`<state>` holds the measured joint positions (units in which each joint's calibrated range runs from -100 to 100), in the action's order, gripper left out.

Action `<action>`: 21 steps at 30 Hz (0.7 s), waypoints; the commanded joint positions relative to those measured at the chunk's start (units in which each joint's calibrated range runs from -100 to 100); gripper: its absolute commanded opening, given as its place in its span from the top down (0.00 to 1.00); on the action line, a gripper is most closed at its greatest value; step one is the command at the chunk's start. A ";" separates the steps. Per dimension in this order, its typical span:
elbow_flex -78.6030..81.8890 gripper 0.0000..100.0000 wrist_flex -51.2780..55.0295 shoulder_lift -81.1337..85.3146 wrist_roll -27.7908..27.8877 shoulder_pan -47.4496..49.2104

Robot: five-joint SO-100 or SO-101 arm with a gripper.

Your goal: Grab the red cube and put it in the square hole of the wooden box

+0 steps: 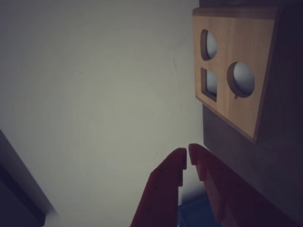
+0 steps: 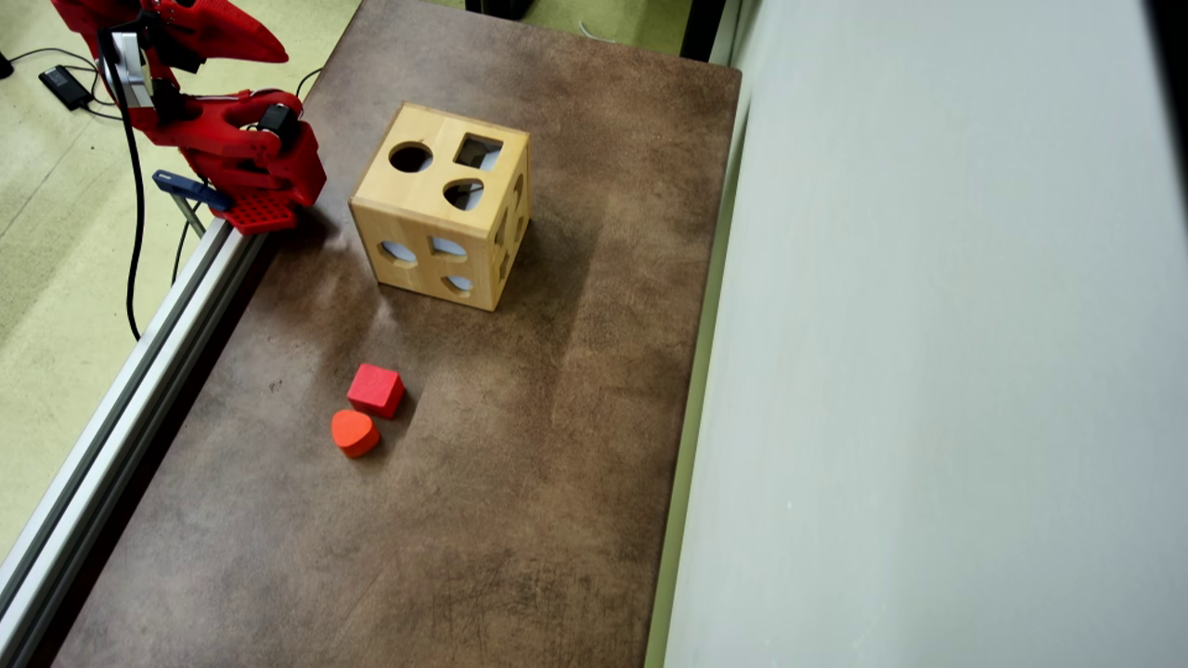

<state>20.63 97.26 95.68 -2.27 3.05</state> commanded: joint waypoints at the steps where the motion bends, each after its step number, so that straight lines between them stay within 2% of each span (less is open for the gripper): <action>1: 0.03 0.98 0.33 -0.35 0.34 0.14; 5: -0.24 0.98 0.17 -2.56 0.39 -0.01; 12: -6.05 0.98 0.17 -19.88 0.78 -0.60; 14: -9.09 0.98 0.17 -24.38 2.93 -0.68; 17: -12.40 0.98 0.17 -30.24 9.04 -1.87; 21: -12.85 0.98 0.25 -35.93 14.51 -8.92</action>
<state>9.62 97.26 64.83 7.84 -0.68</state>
